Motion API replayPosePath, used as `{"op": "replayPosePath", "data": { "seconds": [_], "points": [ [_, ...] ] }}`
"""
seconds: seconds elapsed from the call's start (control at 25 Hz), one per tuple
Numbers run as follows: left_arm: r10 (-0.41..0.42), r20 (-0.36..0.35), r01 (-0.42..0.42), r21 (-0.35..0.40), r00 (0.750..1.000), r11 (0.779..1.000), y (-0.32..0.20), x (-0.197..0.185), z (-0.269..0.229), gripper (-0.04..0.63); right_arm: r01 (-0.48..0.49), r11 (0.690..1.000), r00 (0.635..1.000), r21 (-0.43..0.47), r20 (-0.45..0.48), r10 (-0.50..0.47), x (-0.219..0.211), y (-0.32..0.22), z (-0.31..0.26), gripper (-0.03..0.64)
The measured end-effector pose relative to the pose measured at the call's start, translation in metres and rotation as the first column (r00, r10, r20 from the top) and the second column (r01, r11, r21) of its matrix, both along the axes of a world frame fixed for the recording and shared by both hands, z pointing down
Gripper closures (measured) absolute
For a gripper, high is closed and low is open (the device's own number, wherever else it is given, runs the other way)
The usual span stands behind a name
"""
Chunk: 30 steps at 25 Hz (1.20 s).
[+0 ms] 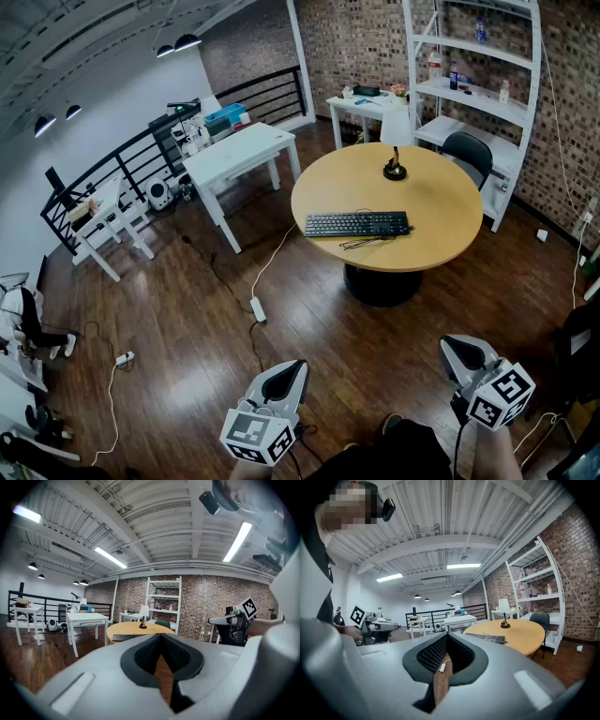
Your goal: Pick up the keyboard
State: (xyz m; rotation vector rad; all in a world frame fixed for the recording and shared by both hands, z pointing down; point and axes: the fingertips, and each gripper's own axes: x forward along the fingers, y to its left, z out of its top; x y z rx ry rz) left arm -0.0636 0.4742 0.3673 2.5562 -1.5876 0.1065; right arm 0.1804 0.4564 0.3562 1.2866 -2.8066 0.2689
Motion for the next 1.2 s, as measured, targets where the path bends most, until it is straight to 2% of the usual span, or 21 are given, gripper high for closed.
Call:
{"op": "replayPosePath", "data": {
  "seconds": [0.12,0.24,0.44,0.6,0.8,1.0,1.2],
  "points": [
    [0.005,0.009,-0.005,-0.003,1.0,1.0,-0.026,-0.003,0.004,0.495,0.019,1.0,1.0,-0.016,-0.003,-0.019,-0.008,-0.028,0.012,0.615],
    [-0.005,0.013,0.005,-0.017,1.0,1.0,-0.072,-0.005,0.019,0.495,0.038,0.999,0.999,-0.014,-0.022,-0.038,-0.007,-0.078,0.021,0.615],
    [-0.035,0.036,0.035,-0.01,0.999,0.999,-0.176,-0.002,0.025,0.495,0.046,0.999,0.999,0.006,-0.024,-0.045,0.0,-0.192,0.021,0.615],
    [-0.057,0.016,0.058,-0.038,0.998,0.998,-0.262,0.004,0.035,0.495,0.072,0.997,0.997,0.011,-0.018,-0.072,-0.004,-0.281,0.025,0.615],
    [-0.069,0.038,0.071,-0.076,0.997,0.995,-0.357,0.012,0.037,0.495,0.063,0.998,0.998,0.012,-0.026,-0.063,0.015,-0.387,0.02,0.615],
    [-0.064,0.055,0.068,-0.068,0.996,0.995,-0.423,0.014,0.035,0.495,0.061,0.998,0.998,-0.01,-0.026,-0.061,0.029,-0.448,0.026,0.615],
    [-0.049,0.059,0.055,-0.093,0.997,0.994,-0.461,0.01,0.029,0.495,0.049,0.998,0.999,-0.028,-0.019,-0.05,0.027,-0.477,0.022,0.615]
  ]
}}
